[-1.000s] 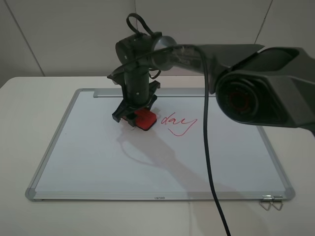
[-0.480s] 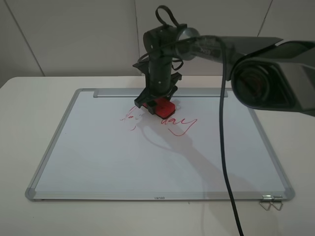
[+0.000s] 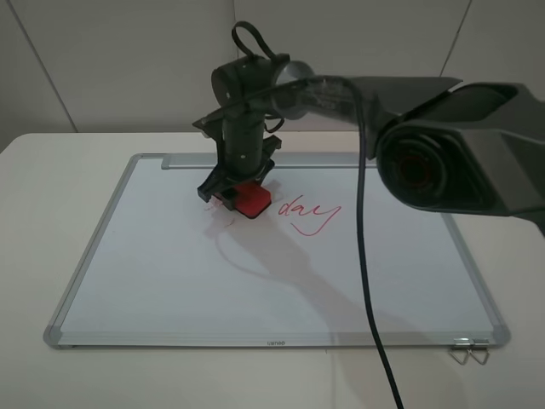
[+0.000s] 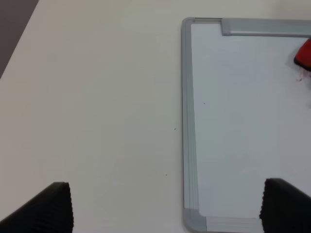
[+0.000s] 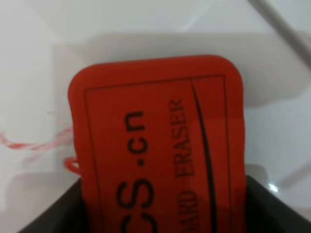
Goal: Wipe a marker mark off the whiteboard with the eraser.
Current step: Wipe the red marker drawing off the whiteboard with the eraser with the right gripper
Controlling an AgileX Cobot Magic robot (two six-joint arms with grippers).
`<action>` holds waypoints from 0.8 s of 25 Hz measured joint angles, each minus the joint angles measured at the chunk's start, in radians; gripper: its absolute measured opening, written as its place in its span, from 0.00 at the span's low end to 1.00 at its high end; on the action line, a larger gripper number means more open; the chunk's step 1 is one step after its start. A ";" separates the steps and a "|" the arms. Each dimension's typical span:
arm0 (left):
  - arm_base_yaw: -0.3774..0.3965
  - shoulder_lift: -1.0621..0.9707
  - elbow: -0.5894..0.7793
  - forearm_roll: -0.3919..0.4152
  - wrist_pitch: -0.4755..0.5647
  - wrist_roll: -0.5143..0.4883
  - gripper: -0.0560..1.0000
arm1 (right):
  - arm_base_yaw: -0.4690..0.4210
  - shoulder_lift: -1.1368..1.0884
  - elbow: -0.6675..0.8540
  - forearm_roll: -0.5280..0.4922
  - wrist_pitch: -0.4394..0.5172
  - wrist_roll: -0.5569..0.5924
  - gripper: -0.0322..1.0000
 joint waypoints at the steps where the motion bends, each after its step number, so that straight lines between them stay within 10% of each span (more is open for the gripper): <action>1: 0.000 0.000 0.000 0.000 0.000 0.000 0.78 | 0.015 -0.001 -0.001 0.000 0.000 -0.001 0.53; 20: 0.000 0.000 0.000 0.000 0.000 0.000 0.78 | 0.107 0.016 -0.005 0.047 -0.006 -0.048 0.53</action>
